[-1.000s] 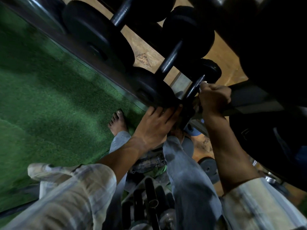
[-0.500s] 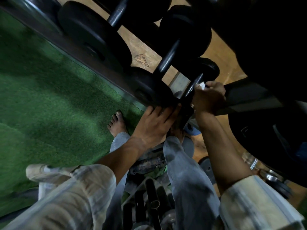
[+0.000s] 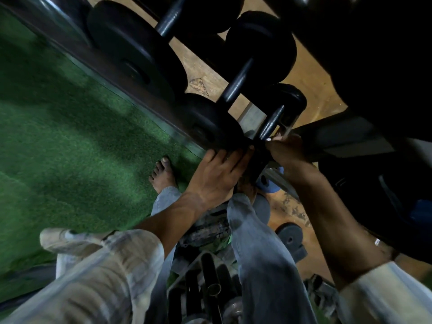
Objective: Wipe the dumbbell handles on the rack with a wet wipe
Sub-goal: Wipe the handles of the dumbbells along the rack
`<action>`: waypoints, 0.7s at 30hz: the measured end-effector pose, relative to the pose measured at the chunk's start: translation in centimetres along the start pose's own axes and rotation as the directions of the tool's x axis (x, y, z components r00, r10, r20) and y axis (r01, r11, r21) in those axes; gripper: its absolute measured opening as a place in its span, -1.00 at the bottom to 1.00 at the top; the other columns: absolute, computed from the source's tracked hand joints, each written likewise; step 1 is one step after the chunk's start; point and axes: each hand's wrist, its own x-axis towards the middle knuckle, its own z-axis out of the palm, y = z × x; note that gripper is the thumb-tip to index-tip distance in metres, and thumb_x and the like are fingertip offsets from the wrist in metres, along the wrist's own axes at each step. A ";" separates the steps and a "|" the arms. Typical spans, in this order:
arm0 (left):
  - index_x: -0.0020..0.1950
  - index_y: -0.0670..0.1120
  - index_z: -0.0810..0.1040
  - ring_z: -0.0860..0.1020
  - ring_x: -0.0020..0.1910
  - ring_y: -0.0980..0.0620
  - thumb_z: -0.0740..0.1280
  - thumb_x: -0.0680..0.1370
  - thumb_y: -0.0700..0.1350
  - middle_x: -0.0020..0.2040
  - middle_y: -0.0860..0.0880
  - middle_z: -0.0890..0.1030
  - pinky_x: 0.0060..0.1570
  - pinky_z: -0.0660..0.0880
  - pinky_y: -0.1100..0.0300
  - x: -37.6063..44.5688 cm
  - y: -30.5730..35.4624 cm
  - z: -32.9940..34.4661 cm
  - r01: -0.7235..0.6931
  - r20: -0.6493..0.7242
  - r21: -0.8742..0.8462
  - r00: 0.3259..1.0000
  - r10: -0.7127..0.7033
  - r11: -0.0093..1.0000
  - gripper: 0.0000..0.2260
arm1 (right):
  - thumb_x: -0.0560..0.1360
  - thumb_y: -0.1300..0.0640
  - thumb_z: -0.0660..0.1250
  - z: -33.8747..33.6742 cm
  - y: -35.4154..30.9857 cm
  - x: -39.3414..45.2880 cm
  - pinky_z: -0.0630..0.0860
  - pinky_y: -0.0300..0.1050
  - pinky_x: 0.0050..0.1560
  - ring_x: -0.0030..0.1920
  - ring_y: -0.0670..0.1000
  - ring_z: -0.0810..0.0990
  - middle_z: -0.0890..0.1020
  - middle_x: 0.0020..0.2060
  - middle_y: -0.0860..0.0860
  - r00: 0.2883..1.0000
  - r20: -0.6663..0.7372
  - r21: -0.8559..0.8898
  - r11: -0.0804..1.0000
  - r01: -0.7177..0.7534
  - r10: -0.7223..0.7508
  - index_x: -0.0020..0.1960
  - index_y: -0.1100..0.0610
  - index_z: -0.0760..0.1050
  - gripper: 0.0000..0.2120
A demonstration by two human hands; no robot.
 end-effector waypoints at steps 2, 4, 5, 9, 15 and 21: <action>0.59 -0.17 0.31 0.44 -0.01 -0.17 0.29 0.49 -0.15 0.30 -0.13 0.56 -0.03 0.31 -0.04 0.0 0.1 0.1 0.004 -0.007 -0.012 1.000 -0.004 1.000 -0.36 | 0.49 0.18 0.42 -0.1 0.3 0.4 0.47 -0.17 -0.32 -0.32 0.04 0.59 0.56 -0.40 0.03 0.996 -0.049 -0.110 0.991 0.073 -0.079 -0.30 0.12 0.52 -0.80; 0.58 -0.17 0.32 0.42 -0.01 -0.16 0.30 0.47 -0.16 0.31 -0.13 0.56 -0.03 0.32 -0.04 0.0 0.1 0.2 0.004 -0.015 -0.029 1.000 -0.005 1.000 -0.36 | 0.46 0.14 0.46 -0.5 0.0 0.9 0.50 -0.21 -0.29 -0.24 0.02 0.65 0.64 -0.30 0.01 0.967 -0.149 -0.190 0.966 0.176 -0.206 -0.23 0.09 0.57 -0.88; 0.58 -0.17 0.33 0.41 -0.01 -0.16 0.29 0.47 -0.16 0.31 -0.14 0.56 -0.03 0.33 -0.05 0.0 0.0 0.1 0.002 -0.015 -0.030 1.000 -0.003 1.000 -0.36 | 0.47 0.11 0.44 -0.8 -0.1 1.1 0.53 -0.17 -0.22 -0.15 0.05 0.67 0.67 -0.21 0.03 0.924 -0.215 -0.263 0.930 0.256 -0.316 -0.15 0.07 0.59 -0.95; 0.58 -0.17 0.31 0.46 -0.06 -0.19 0.26 0.48 -0.17 0.31 -0.15 0.56 -0.05 0.34 -0.05 -0.2 -0.1 -0.1 0.001 0.014 -0.019 1.000 -0.001 1.000 -0.37 | 0.60 0.05 0.28 -2.0 -1.4 1.2 0.55 0.01 -0.09 0.03 0.16 0.64 0.69 -0.01 0.05 0.598 -0.239 -0.642 0.586 0.494 -0.765 0.14 -0.03 0.60 -0.82; 0.60 -0.16 0.27 0.51 -0.09 -0.24 0.29 0.46 -0.17 0.32 -0.16 0.54 -0.08 0.32 -0.05 0.0 0.4 -0.9 0.012 0.053 0.014 0.999 -0.013 1.000 -0.33 | 0.58 0.25 0.26 -0.4 -3.8 1.9 0.41 -0.01 -0.30 -0.18 0.27 0.62 0.65 -0.17 0.21 0.650 0.076 -0.774 0.366 0.517 -0.756 0.14 0.15 0.63 -0.78; 0.56 -0.18 0.33 0.50 -0.10 -0.23 0.31 0.43 -0.18 0.20 -0.16 0.56 -0.07 0.35 -0.06 0.0 0.5 -0.9 0.021 0.032 0.027 0.999 -0.022 0.999 -0.33 | 0.55 0.27 0.38 -0.2 -5.5 0.1 0.30 -0.04 -0.21 -0.35 0.06 0.36 0.37 -0.32 0.01 0.791 0.386 -0.602 0.520 0.606 -0.475 -0.30 0.02 0.34 -0.66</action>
